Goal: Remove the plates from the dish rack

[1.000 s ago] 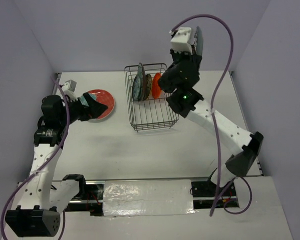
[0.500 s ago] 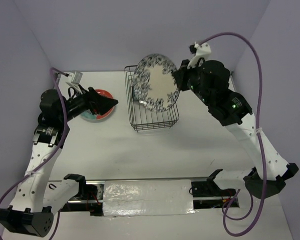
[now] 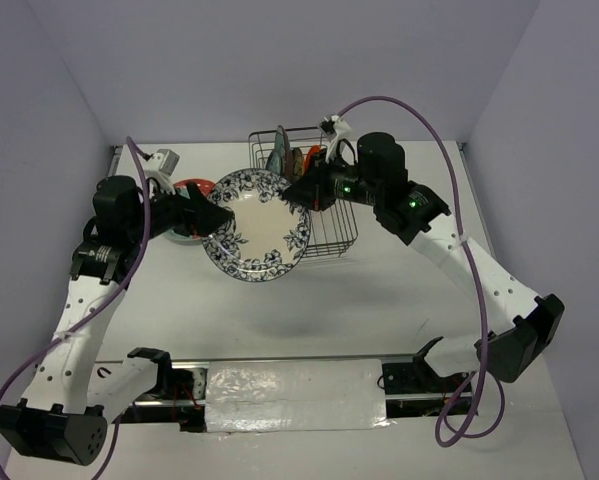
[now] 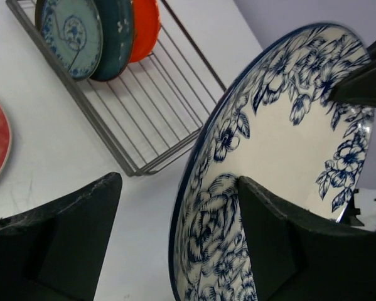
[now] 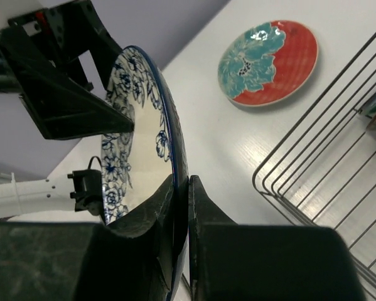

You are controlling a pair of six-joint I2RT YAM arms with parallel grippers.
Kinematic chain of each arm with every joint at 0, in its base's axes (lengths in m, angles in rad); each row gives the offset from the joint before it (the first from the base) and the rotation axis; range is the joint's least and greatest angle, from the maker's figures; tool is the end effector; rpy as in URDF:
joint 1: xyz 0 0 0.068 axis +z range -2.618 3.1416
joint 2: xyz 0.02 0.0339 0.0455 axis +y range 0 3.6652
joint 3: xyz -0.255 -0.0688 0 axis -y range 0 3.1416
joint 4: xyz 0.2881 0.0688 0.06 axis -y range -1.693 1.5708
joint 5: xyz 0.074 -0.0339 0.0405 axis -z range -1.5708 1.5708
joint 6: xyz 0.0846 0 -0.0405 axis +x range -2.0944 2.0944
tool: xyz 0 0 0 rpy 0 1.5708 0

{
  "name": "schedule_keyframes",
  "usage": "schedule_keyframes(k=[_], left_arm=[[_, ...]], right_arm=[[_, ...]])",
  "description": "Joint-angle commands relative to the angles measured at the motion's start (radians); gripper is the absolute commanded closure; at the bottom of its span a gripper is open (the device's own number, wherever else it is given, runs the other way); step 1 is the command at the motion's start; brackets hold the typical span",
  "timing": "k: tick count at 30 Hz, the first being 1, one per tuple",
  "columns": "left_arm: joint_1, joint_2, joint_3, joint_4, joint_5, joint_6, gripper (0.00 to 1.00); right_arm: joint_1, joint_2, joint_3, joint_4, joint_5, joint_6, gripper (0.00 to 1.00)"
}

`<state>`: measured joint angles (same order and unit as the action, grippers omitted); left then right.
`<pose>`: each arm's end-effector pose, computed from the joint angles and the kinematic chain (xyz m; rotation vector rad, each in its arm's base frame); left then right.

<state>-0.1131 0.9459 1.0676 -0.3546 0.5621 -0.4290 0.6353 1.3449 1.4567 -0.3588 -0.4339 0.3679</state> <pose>0.2842 -0.0777 0.3812 0.1233 1.8527 -0.8867 0.2917 0.2593 0.4169 -0.5795 1.8486 1.0843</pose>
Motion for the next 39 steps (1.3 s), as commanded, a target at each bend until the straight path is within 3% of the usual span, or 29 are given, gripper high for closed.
schedule_keyframes(k=[1, 3, 4, 5, 7, 9, 10, 11, 12, 14, 15, 17, 19, 24, 29, 33, 39], left_arm=[[-0.003, -0.009, 0.022, -0.038, -0.037, 0.062, 0.14], [-0.003, -0.018, 0.008, -0.018, -0.005, 0.053, 0.29], [-0.003, -0.021, 0.003, -0.003, 0.042, 0.041, 0.57], [-0.003, -0.021, -0.007, 0.034, 0.073, 0.003, 0.74], [-0.003, -0.018, -0.023, 0.087, 0.16, -0.048, 1.0], [-0.002, -0.027, -0.053, 0.17, 0.173, -0.141, 1.0], [-0.003, -0.032, -0.061, 0.184, 0.123, -0.167, 1.0], [-0.002, -0.039, -0.069, 0.189, 0.078, -0.21, 1.0], [0.001, -0.054, -0.07, 0.18, 0.032, -0.229, 1.0], [0.016, -0.07, -0.054, 0.129, -0.15, -0.287, 1.0], [0.051, -0.078, -0.043, 0.055, -0.21, -0.306, 1.0], [0.108, -0.079, -0.015, -0.018, -0.304, -0.368, 1.0], [0.264, -0.067, -0.015, -0.055, -0.285, -0.424, 1.0], [0.49, 0.025, -0.067, 0.018, -0.232, -0.533, 1.0], [0.515, 0.203, -0.106, 0.198, -0.272, -0.611, 1.0], [0.515, 0.381, -0.066, 0.273, -0.278, -0.628, 1.0], [0.515, 0.528, -0.06, 0.379, -0.257, -0.652, 1.0]], right_arm=[[-0.022, -0.033, 0.019, 0.256, -0.072, 0.077, 1.0], [-0.026, -0.035, 0.001, 0.279, -0.081, 0.095, 1.0], [-0.028, -0.033, -0.004, 0.308, -0.088, 0.101, 1.0], [-0.026, -0.027, -0.01, 0.323, -0.094, 0.114, 1.0], [-0.028, -0.018, -0.018, 0.343, -0.106, 0.12, 1.0], [-0.035, -0.01, -0.03, 0.349, -0.103, 0.12, 0.97], [-0.043, -0.015, -0.042, 0.356, -0.108, 0.124, 0.91], [-0.054, -0.029, -0.073, 0.356, -0.108, 0.131, 0.59], [-0.071, -0.039, -0.087, 0.38, -0.085, 0.135, 0.39], [-0.097, -0.064, -0.117, 0.359, -0.033, 0.137, 0.11], [-0.112, -0.088, -0.122, 0.289, 0.006, 0.134, 0.06], [-0.155, -0.118, -0.139, 0.21, 0.151, 0.114, 0.04], [-0.192, -0.179, -0.168, 0.141, 0.237, 0.089, 0.04], [-0.21, -0.312, -0.288, 0.109, 0.27, 0.034, 0.02], [-0.21, -0.397, -0.34, 0.075, 0.248, 0.002, 0.02], [-0.21, -0.441, -0.361, 0.057, 0.233, -0.006, 0.02], [-0.21, -0.487, -0.403, 0.061, 0.221, -0.006, 0.02]])
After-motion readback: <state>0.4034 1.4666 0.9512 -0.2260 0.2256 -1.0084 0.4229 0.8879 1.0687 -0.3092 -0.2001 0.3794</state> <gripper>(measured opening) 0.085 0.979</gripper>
